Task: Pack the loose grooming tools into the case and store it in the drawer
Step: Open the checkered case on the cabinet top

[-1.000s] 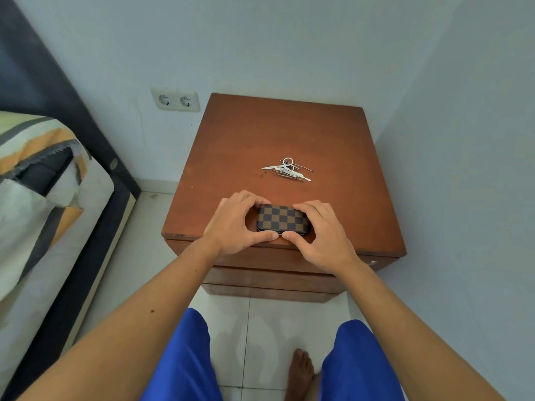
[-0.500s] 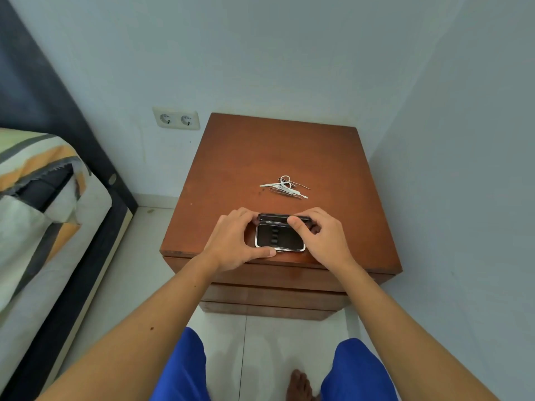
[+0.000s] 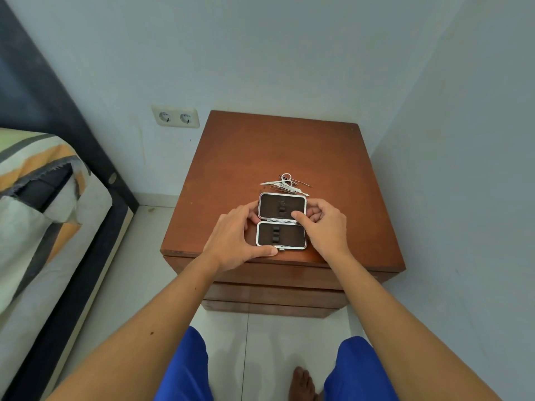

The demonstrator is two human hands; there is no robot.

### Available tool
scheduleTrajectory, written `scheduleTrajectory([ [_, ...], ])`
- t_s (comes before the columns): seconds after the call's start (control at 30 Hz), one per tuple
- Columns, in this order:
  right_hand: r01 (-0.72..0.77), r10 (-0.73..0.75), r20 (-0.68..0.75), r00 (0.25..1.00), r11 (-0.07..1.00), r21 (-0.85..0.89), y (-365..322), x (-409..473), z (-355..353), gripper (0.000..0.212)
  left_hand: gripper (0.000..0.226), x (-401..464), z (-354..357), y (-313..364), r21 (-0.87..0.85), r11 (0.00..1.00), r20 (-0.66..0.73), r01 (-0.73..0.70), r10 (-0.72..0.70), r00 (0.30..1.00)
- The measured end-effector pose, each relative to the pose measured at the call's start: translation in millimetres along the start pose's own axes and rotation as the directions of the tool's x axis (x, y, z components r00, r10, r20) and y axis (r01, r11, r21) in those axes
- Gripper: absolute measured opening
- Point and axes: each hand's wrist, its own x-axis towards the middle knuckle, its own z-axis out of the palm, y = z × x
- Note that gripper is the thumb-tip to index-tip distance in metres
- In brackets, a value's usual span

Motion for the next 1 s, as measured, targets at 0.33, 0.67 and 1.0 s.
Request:
scheduleTrajectory([
  [0.33,0.077,-0.078,-0.003,0.997,0.991,-0.107,1.0,-1.1,3.9,0.035,0.107,-0.7,1.0,-3.3,0.014,0.999,0.004,0.031,-0.031,1.000],
  [0.67,0.101,-0.099,0.062,0.993,0.995,-0.025,-1.0,-29.6,-15.8,0.029,0.097,-1.6,-1.9,-2.4,0.000,0.999,-0.001,0.035,-0.035,0.999],
  [1.0,0.077,-0.075,0.015,0.997,0.970,-0.232,4.4,-56.3,-20.8,0.010,0.030,20.4,-12.6,-0.7,0.206,0.974,0.060,-0.094,0.084,0.995],
])
